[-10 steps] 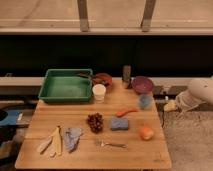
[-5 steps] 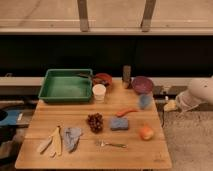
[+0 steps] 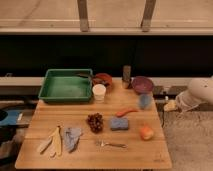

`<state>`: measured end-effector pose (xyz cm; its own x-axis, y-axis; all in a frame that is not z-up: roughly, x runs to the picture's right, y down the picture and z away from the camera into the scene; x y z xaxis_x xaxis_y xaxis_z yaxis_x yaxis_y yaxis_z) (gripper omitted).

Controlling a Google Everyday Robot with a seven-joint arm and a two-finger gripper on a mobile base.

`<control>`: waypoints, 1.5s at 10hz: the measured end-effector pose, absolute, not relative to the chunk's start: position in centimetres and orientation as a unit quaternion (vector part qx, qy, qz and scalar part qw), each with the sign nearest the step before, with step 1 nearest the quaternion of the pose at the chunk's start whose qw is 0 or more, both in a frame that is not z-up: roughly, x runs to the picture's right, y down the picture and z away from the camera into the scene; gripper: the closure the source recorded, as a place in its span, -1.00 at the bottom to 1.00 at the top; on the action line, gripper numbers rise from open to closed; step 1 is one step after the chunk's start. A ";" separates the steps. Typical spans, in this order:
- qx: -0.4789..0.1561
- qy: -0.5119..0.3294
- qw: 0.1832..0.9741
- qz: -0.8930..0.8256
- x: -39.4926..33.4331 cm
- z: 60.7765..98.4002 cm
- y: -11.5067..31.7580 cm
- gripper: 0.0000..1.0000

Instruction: Stack cups into tray

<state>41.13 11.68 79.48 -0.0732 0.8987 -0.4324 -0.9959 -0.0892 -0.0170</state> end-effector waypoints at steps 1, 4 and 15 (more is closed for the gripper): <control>-0.169 0.144 0.659 0.718 41.1 79.5 11.7 -0.33; -0.169 0.144 0.659 0.718 41.1 79.5 11.7 -0.33; -0.157 0.048 0.742 0.650 29.7 80.5 6.7 -0.33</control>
<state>29.71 6.74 80.49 0.1511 0.9495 -0.2751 -0.9797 0.1067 -0.1699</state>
